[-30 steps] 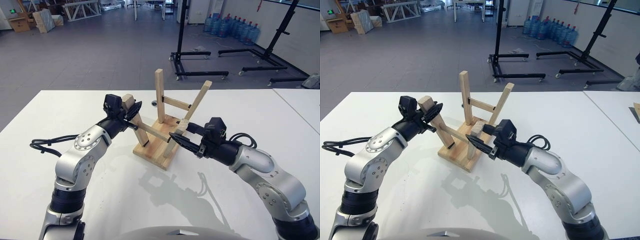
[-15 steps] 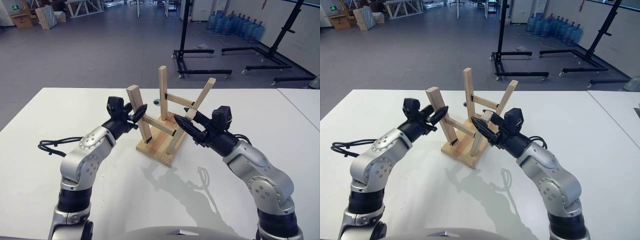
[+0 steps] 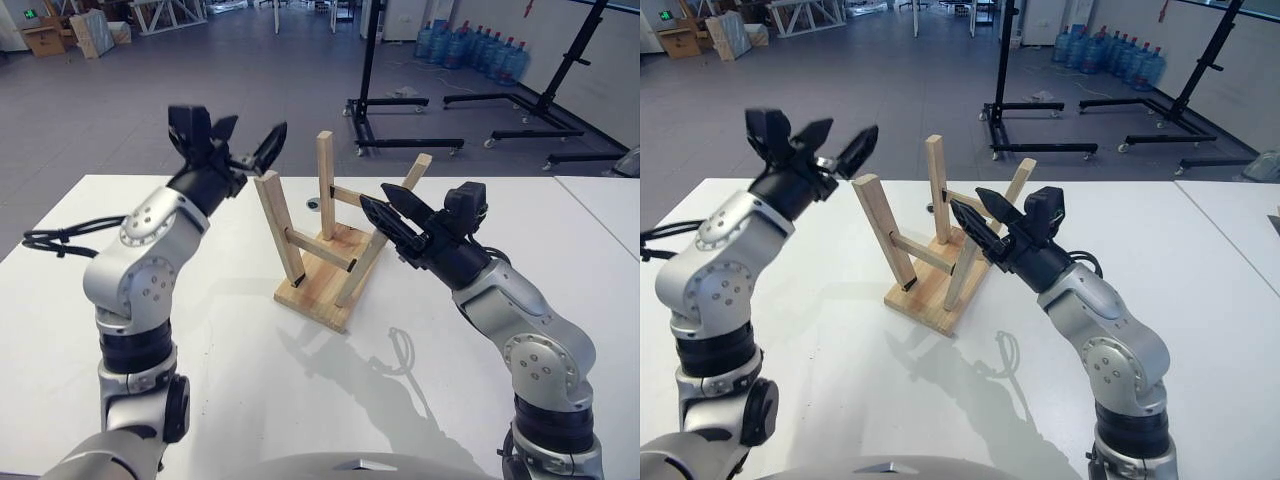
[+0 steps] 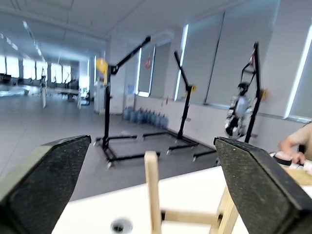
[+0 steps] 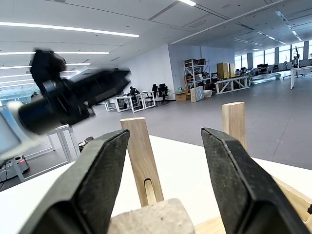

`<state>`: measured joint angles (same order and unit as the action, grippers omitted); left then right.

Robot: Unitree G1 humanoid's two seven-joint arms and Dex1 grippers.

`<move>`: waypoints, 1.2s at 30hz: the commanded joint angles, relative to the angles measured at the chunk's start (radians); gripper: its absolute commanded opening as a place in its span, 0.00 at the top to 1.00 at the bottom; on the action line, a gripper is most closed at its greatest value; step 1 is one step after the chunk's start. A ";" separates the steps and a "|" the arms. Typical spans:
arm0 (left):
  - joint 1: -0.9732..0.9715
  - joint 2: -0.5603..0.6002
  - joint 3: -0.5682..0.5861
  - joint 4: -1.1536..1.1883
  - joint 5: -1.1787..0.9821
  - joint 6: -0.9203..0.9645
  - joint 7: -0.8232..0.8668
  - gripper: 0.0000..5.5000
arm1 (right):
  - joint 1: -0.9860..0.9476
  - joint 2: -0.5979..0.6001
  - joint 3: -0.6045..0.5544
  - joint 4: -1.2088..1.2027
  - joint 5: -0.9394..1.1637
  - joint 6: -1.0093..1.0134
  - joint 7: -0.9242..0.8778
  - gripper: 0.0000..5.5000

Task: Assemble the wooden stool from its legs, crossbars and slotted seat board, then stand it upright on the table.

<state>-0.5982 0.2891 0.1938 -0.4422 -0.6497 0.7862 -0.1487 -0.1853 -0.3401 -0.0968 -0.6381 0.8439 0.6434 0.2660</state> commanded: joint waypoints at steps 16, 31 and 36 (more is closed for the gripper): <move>-0.030 -0.013 -0.295 0.484 0.245 -0.246 -0.311 0.16 | -0.040 0.051 -0.097 0.038 -0.077 -0.020 -0.191 0.51; -0.031 -0.057 -0.148 0.127 0.066 -0.019 -0.174 0.16 | -0.070 0.092 -0.056 0.022 -0.112 -0.019 -0.222 0.51; -0.308 -0.053 0.034 0.171 -0.056 -0.010 -0.076 0.16 | -0.181 0.089 -0.075 0.024 -0.092 -0.012 -0.233 0.51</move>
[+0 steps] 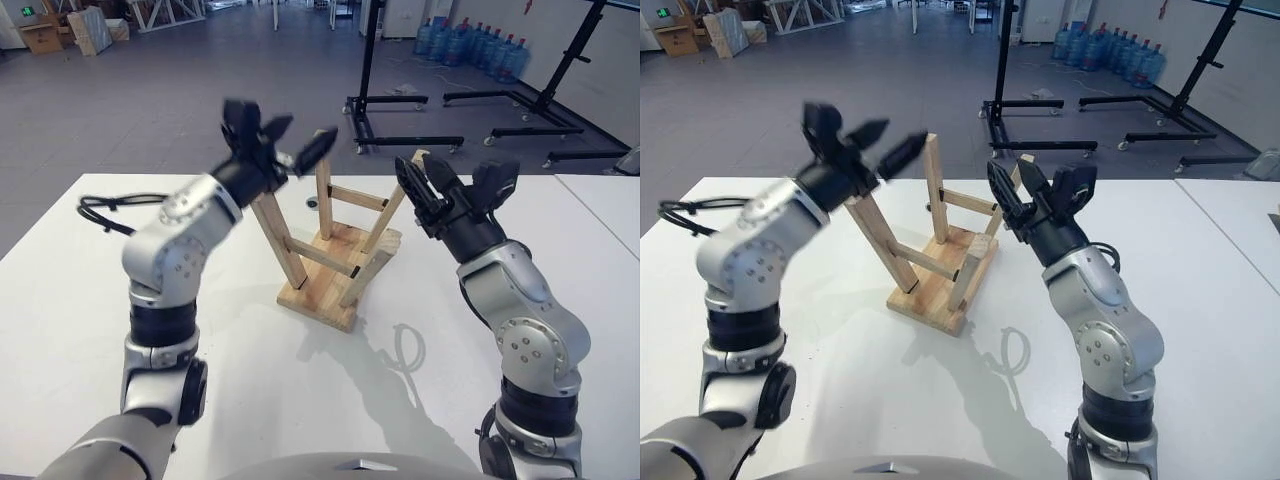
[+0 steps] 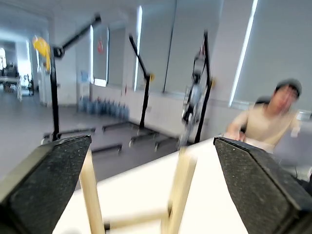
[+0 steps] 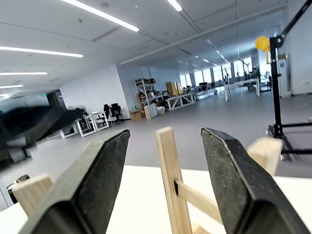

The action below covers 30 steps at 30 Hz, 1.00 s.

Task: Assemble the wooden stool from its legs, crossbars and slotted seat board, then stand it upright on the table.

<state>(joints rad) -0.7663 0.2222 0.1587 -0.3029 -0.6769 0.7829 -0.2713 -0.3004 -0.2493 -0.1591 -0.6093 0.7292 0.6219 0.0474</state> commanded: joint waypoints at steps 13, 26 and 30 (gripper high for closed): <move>0.345 -0.004 -0.334 0.157 0.269 -0.081 -0.006 0.16 | 0.299 -0.129 0.366 0.047 -0.087 0.066 0.061 0.51; 0.136 -0.121 -0.054 0.004 -0.009 0.015 0.065 0.16 | -0.041 0.125 0.023 -0.065 0.355 -0.058 -0.249 0.51; -0.011 -0.133 0.149 -0.026 -0.247 0.039 0.186 0.16 | -0.020 0.011 -0.030 0.055 0.295 0.022 -0.291 0.51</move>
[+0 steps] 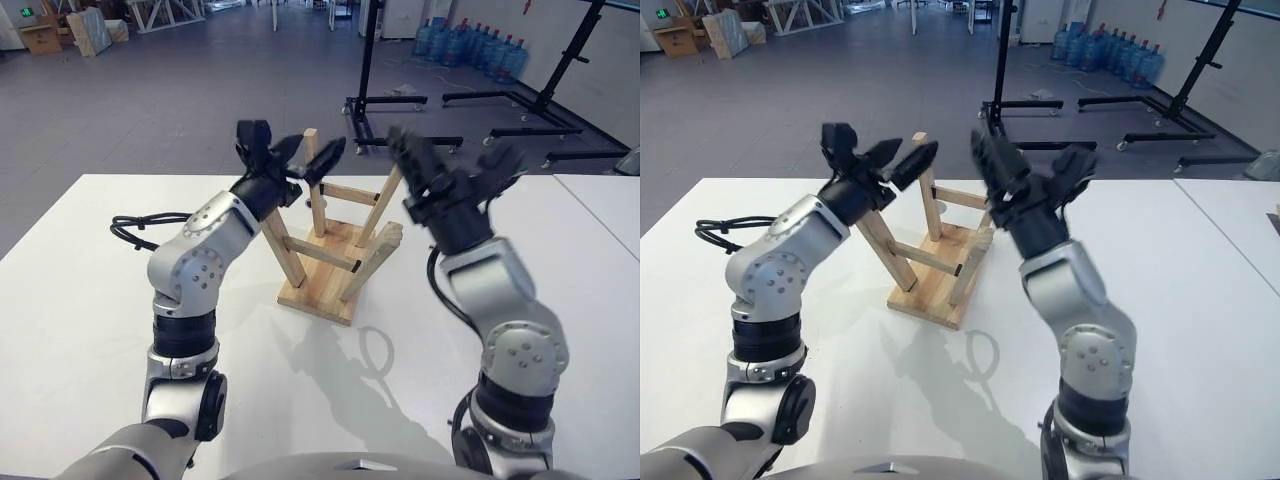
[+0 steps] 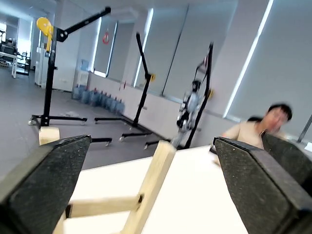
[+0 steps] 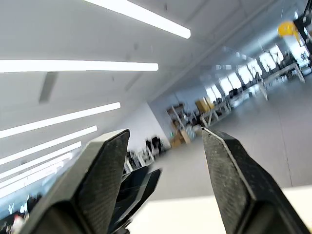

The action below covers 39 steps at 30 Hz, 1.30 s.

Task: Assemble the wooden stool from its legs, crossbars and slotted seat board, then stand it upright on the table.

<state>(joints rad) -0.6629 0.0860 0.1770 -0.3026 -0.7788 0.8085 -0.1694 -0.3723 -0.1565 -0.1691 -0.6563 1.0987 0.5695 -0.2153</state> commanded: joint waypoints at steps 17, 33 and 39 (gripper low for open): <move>0.169 0.348 0.156 0.225 0.326 -0.225 0.055 0.16 | 0.469 -0.504 0.235 -0.021 -0.132 0.272 0.626 0.51; 0.429 0.684 -0.138 0.509 0.357 -0.367 -0.991 0.16 | 0.369 -0.471 0.222 0.316 -0.382 0.089 0.855 0.51; 0.364 0.654 -0.224 0.522 0.367 -0.344 -1.091 0.16 | 0.244 -0.450 0.270 0.447 -0.419 0.096 0.976 0.51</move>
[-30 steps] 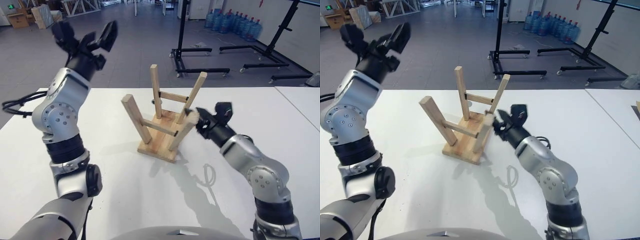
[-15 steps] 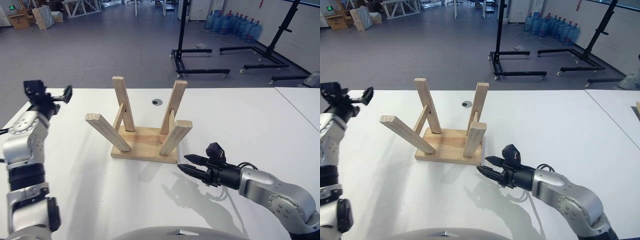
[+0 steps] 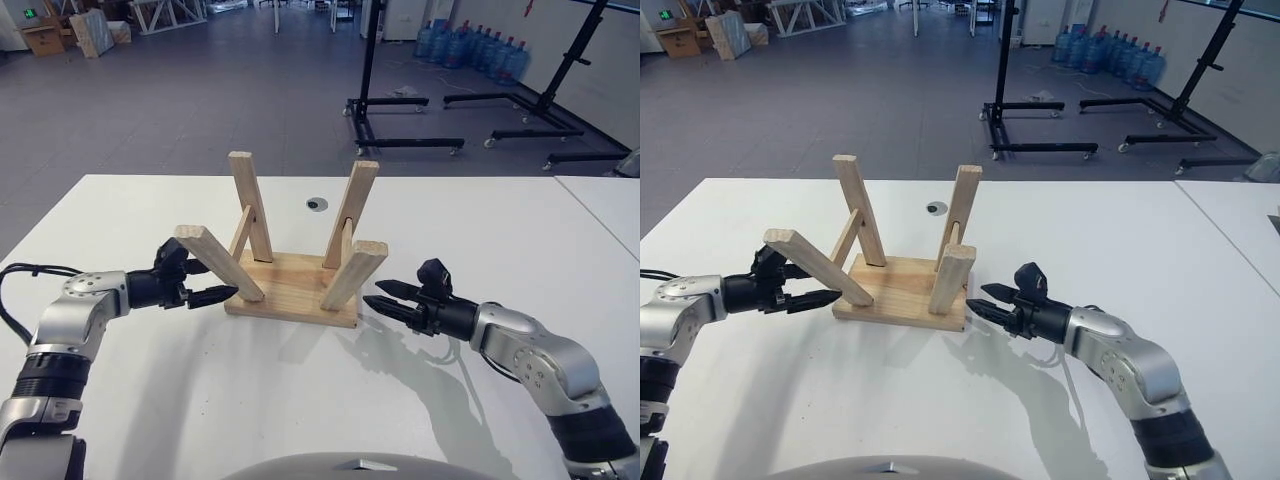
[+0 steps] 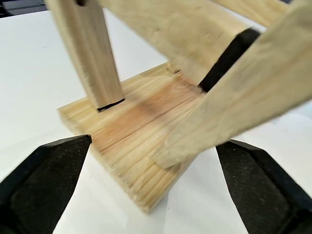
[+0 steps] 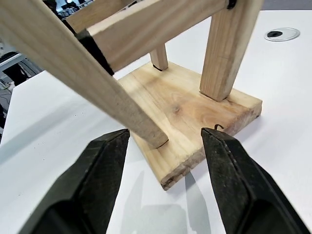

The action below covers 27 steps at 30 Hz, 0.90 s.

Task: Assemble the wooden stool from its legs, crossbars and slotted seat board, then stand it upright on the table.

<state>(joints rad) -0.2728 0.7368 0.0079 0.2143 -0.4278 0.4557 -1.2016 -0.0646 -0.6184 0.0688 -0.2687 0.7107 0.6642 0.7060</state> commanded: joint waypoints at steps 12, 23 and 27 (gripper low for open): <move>-0.125 -0.040 -0.125 0.177 0.094 -0.031 -0.121 0.24 | -0.214 0.070 0.080 0.261 -0.099 0.010 0.212 0.51; -0.138 -0.049 -0.134 0.258 0.141 -0.080 -0.159 0.54 | -0.227 0.143 0.091 0.320 -0.134 0.010 0.253 0.66; -0.124 -0.060 -0.130 0.242 0.138 -0.074 -0.165 0.65 | -0.224 0.173 0.069 0.333 -0.133 0.010 0.235 0.78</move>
<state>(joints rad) -0.4024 0.6749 -0.1220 0.4687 -0.2962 0.3846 -1.3627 -0.2743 -0.4628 0.1521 0.0654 0.5790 0.6726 0.9521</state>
